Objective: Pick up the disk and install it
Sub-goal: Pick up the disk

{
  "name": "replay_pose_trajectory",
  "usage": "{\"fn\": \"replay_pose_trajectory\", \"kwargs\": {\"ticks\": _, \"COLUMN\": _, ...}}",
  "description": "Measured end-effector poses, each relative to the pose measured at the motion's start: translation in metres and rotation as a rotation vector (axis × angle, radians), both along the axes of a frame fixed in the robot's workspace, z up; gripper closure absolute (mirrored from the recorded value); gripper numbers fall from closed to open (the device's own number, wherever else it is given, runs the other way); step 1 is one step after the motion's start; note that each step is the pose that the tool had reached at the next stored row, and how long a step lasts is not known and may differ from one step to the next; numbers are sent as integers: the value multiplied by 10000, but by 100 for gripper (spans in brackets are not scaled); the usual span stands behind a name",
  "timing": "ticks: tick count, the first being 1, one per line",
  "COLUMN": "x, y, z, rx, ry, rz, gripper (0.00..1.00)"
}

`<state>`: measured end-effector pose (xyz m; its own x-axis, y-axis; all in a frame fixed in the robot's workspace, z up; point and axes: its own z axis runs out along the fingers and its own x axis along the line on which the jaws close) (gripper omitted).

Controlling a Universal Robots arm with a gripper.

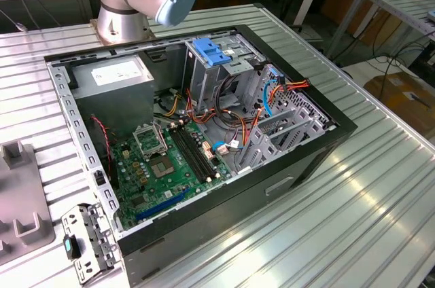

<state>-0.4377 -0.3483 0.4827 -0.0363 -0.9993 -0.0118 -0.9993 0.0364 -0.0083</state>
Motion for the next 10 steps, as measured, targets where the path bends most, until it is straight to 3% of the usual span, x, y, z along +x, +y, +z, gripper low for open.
{"fn": "replay_pose_trajectory", "kwargs": {"ticks": 5, "x": 133, "y": 1, "z": 0, "rx": -5, "ry": 0, "rz": -1, "gripper": 63}}
{"fn": "replay_pose_trajectory", "kwargs": {"ticks": 10, "x": 136, "y": 0, "z": 0, "rx": -6, "ry": 1, "rz": -1, "gripper": 63}}
